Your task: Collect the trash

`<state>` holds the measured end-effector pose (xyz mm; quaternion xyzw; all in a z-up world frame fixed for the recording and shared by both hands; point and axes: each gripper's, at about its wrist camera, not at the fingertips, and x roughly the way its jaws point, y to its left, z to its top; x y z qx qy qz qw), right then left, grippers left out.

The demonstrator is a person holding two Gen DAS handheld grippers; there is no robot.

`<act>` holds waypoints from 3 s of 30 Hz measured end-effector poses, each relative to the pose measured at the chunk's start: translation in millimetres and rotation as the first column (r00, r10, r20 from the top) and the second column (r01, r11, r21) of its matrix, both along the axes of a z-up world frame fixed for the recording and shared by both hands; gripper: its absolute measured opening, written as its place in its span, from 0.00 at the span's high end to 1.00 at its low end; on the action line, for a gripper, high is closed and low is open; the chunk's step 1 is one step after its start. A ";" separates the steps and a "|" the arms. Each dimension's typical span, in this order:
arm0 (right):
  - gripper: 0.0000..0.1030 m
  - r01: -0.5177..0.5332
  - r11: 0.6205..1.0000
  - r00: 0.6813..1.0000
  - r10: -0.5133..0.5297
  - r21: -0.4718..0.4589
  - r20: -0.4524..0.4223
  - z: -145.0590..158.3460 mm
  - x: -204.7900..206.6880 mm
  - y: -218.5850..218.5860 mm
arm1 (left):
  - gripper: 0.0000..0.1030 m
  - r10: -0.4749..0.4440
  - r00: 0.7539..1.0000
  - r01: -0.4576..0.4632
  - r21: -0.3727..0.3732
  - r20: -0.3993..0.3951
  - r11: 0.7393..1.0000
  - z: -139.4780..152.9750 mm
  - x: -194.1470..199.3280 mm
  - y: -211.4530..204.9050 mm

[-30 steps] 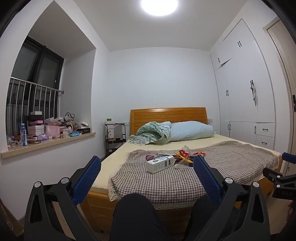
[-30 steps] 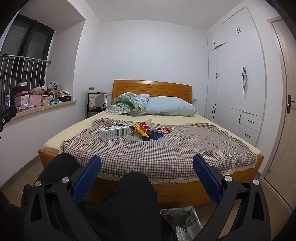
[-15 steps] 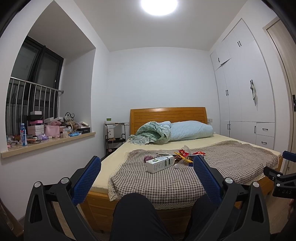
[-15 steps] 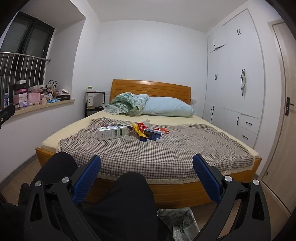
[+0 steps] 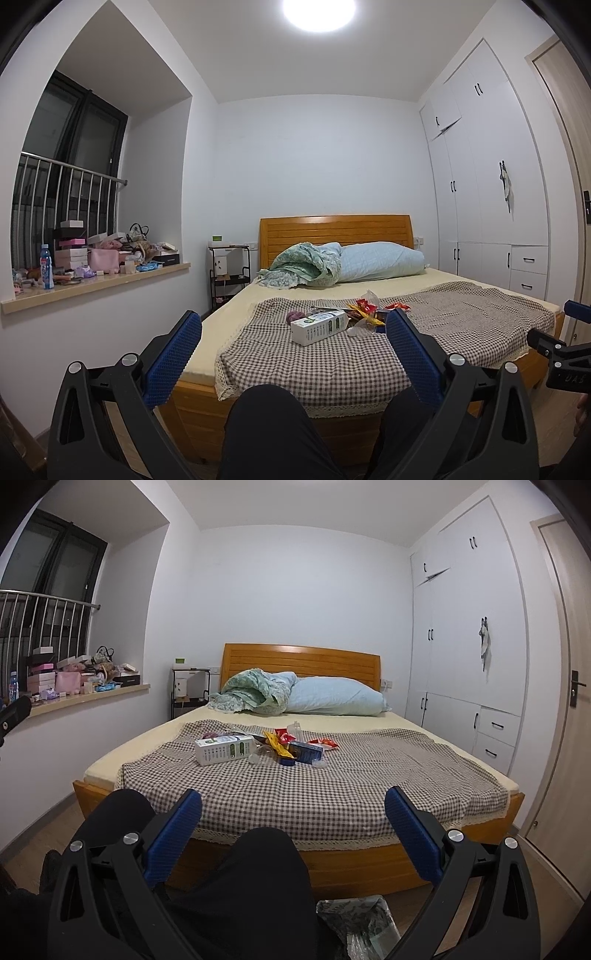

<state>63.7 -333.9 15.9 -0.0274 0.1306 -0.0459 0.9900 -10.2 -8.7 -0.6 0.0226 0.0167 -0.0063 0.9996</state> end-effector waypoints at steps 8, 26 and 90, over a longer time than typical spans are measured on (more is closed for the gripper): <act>0.08 0.009 1.000 1.000 -0.009 0.000 -0.023 -2.1 2.3 -0.4 | 0.06 -0.016 1.000 0.016 -0.008 0.016 1.000 0.6 -3.4 1.5; 0.08 -0.005 1.000 1.000 0.004 -0.009 -0.028 -1.4 3.3 2.2 | 0.06 -0.007 1.000 0.007 -0.001 -0.008 1.000 -3.1 3.4 1.3; 0.08 -0.053 0.995 0.971 0.070 0.080 -0.230 -64.3 314.8 41.3 | 0.06 -0.186 0.868 0.248 0.079 -0.460 0.966 -107.2 444.9 20.2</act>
